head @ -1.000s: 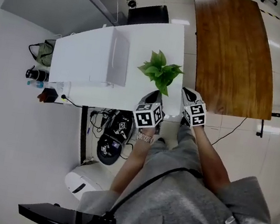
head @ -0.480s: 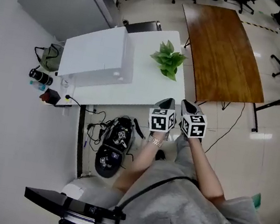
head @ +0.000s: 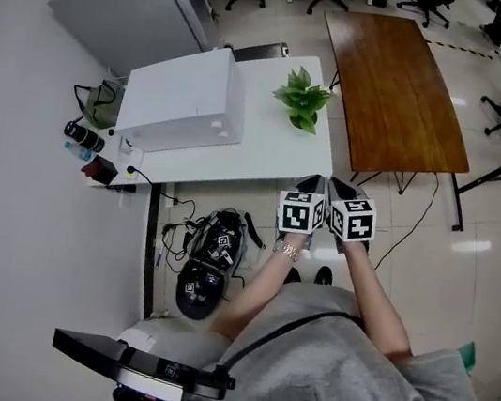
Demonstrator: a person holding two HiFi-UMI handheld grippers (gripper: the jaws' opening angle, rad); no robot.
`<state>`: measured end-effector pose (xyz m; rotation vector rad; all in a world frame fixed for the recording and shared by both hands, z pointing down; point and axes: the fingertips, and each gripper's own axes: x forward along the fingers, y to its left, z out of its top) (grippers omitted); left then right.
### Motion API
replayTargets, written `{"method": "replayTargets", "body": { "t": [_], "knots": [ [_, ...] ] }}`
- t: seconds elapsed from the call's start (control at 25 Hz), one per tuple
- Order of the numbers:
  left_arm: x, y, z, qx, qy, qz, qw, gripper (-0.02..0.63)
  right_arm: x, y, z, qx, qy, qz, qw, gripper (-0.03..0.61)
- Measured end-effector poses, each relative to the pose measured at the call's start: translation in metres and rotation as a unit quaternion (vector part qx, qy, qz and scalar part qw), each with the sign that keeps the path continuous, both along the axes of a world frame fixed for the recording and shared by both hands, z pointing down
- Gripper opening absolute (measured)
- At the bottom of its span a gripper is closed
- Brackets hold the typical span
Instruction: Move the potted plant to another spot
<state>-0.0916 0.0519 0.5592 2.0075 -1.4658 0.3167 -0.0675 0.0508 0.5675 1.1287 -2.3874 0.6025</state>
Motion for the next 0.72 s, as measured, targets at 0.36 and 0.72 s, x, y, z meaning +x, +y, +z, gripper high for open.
{"method": "replayTargets", "body": {
  "t": [0.36,0.72],
  "knots": [
    [0.010,0.010,-0.004,0.000,-0.003,-0.010,0.9999,0.012,0.010,0.007,-0.004,-0.014,0.002,-0.007,1.000,0.000],
    [0.010,0.003,-0.014,0.018,-0.014,-0.024,0.9995,0.012,0.008,0.005,-0.009,-0.016,0.003,-0.026,1.000,0.000]
  ]
}}
